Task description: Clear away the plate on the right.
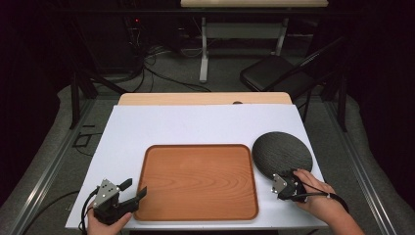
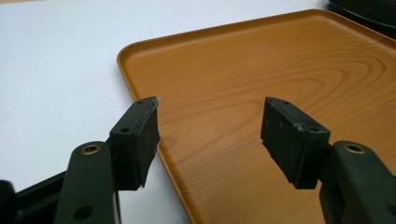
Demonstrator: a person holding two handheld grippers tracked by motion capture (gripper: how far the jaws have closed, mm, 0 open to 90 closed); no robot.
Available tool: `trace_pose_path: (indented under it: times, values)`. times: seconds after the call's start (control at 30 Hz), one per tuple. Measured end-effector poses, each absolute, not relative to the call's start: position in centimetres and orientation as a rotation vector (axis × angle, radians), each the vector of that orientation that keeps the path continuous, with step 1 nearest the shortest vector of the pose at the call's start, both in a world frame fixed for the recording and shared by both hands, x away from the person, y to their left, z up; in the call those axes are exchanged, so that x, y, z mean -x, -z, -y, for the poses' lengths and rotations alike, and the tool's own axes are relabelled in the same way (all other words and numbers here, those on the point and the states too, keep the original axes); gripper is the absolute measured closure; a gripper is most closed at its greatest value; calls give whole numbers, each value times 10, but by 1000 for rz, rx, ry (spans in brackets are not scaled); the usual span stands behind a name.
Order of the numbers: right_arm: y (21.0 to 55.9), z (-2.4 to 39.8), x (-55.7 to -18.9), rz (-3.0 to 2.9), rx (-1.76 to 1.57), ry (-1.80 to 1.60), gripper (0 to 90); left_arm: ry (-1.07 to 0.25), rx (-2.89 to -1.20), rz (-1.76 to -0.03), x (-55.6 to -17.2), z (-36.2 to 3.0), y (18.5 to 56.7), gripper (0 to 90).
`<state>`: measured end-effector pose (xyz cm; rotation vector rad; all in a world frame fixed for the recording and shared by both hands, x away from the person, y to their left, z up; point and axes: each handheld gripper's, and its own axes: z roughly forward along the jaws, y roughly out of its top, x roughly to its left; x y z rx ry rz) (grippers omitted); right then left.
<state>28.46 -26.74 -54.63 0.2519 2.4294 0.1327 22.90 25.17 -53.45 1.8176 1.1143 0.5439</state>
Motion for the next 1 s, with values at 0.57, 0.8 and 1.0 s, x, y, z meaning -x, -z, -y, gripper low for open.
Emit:
trace_pose_path:
  times: [0.57,0.8,1.0]
  values:
    - [539,265,-279,-2390,-224,-126,763,-535,-1819,-1115,-229,-251,535,391]
    - [529,262,-278,-2339,-189,-100,816,-528,-1818,-1113,-229,-251,535,401]
    - [523,261,-278,-2299,-177,-82,844,-518,-1814,-1118,-229,-252,534,407]
